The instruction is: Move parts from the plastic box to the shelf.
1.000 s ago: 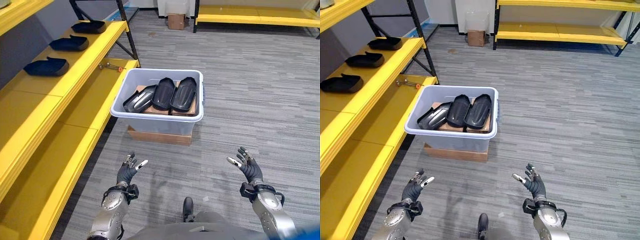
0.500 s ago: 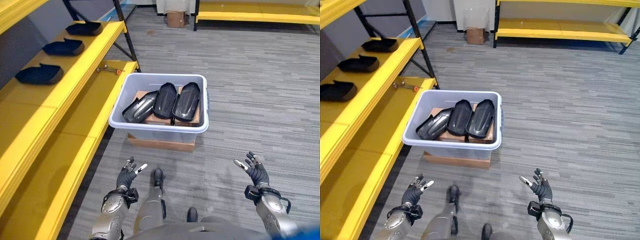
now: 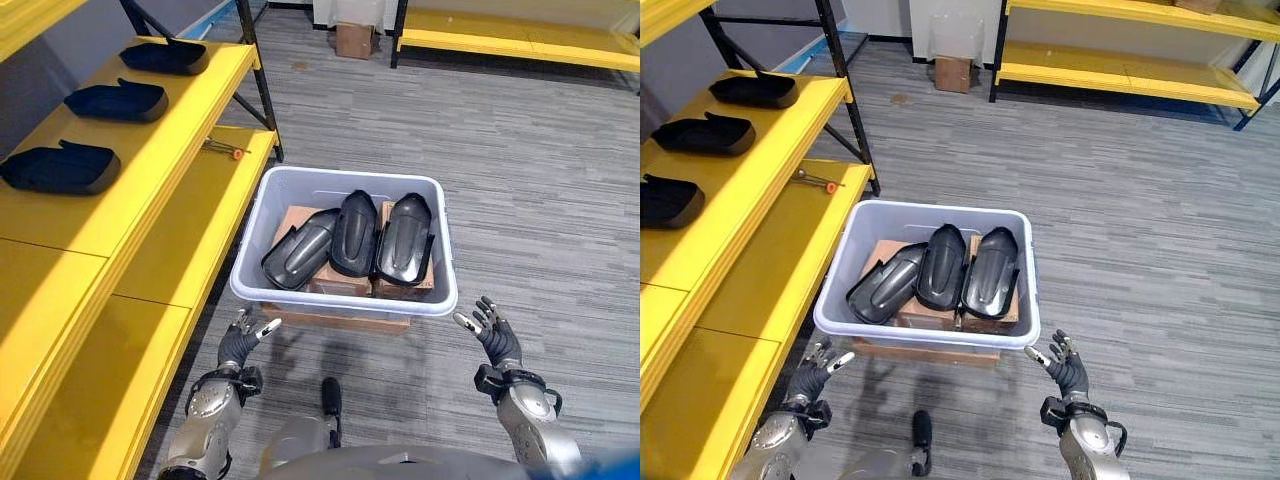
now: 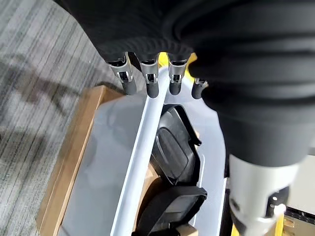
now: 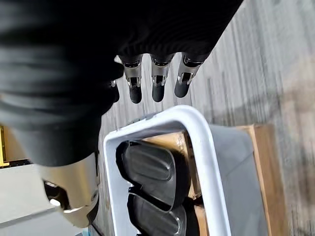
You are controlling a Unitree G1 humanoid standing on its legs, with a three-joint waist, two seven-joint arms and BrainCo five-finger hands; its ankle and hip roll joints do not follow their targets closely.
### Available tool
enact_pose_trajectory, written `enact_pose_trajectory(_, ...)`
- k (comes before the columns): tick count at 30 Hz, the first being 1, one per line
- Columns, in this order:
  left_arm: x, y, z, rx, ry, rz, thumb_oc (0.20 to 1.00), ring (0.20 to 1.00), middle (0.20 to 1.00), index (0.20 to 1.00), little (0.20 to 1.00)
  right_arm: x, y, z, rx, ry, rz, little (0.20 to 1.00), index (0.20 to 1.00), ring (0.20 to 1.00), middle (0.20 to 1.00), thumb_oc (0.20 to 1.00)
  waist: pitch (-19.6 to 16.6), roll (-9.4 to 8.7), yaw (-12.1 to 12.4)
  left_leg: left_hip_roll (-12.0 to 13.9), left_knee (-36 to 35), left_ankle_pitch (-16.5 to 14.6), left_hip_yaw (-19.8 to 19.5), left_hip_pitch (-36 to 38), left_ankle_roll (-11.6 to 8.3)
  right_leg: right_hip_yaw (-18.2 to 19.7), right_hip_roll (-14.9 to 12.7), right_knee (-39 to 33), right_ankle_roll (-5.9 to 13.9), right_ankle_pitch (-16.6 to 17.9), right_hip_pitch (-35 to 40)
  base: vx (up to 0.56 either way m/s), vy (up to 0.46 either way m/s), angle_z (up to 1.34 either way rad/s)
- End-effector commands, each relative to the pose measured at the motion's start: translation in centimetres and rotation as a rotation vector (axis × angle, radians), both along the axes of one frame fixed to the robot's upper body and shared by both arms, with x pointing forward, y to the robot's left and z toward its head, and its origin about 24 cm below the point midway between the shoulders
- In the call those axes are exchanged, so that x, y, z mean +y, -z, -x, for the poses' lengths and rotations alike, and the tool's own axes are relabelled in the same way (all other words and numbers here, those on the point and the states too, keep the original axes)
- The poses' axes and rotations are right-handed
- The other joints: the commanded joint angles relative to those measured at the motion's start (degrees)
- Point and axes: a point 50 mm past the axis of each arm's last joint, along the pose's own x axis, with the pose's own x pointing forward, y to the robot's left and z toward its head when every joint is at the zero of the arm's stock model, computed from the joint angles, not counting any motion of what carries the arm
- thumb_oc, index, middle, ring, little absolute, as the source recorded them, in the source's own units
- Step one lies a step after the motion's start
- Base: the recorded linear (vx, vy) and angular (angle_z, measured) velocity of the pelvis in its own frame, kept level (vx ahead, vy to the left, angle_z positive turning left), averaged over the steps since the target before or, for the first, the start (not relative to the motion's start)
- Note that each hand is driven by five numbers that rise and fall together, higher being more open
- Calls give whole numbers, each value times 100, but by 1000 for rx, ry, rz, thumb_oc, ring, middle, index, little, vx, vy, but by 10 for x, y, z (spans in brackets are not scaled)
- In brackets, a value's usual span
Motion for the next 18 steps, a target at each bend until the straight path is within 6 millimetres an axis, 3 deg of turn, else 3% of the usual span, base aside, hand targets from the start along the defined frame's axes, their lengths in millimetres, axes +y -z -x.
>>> enact_pose_trajectory(1,10,-18,-6,-88,-3,-36,1000,1000,1000,1000,1000,-3,-14,-4,-74,-38,48,1000,1000,1000,1000,1000,-214,83,13,520,368,-317,-235,-123,-472,97,-130,93,311,1034,-630,34,285,8)
enact_pose_trajectory(2,12,-24,-10,-113,6,-54,1000,1000,1000,1000,1000,0,-15,-6,-84,-50,48,1000,1000,1000,1000,1000,-105,147,-45,480,159,-268,-245,55,-417,187,-120,843,320,1405,-1070,-15,320,-3)
enact_pose_trajectory(3,14,-27,-13,-130,8,-64,1000,1000,1000,1000,1000,2,-18,-9,-99,-62,44,1000,1000,1000,1000,1000,-19,227,-87,531,-3,-180,-236,93,-397,217,-18,1303,273,1489,-1420,2,374,7)
enact_pose_trajectory(4,16,-31,-15,-146,13,-76,1000,1000,1000,1000,1000,8,-17,-12,-102,-89,39,1000,1000,1000,1000,1000,92,375,-117,589,-208,-200,-111,312,-435,-271,289,1366,128,1121,-1999,91,253,-9)
enact_pose_trajectory(5,17,-29,-13,-138,6,-69,1000,1000,1000,1000,1000,9,-16,-12,-97,-90,24,1000,1000,1000,1000,1000,134,332,-153,523,-208,-235,-87,426,-471,-472,527,894,63,1002,-2117,165,162,-47)
enact_pose_trajectory(6,18,-28,-12,-132,2,-66,1000,1000,1000,1000,1000,8,-16,-12,-98,-90,21,1000,1000,1000,1000,1000,151,299,-142,507,-208,-265,-60,504,-486,-644,509,538,47,1070,-2060,197,-52,-47)
enact_pose_trajectory(9,12,-16,-3,-87,-3,-43,1000,1000,1000,1000,1000,6,-14,-7,-84,-93,31,1000,1000,1000,1000,1000,110,233,-174,500,-177,-325,-96,658,-523,-382,615,69,-33,1006,-1614,137,-81,57)
enact_pose_trajectory(10,10,-14,0,-86,-14,-21,1000,1000,1000,1000,1000,3,-16,-7,-92,-85,31,1000,1000,1000,1000,1000,21,231,-140,510,-183,-356,-78,707,-554,-478,610,-155,-38,1051,-1447,95,-82,47)
enact_pose_trajectory(18,2,-6,10,-37,6,6,1000,1000,1000,1000,1000,-4,-15,0,-72,-72,49,1000,1000,1000,1000,1000,-185,265,-178,595,-161,-452,-64,971,-628,-509,654,-489,-108,969,-888,120,-96,2)
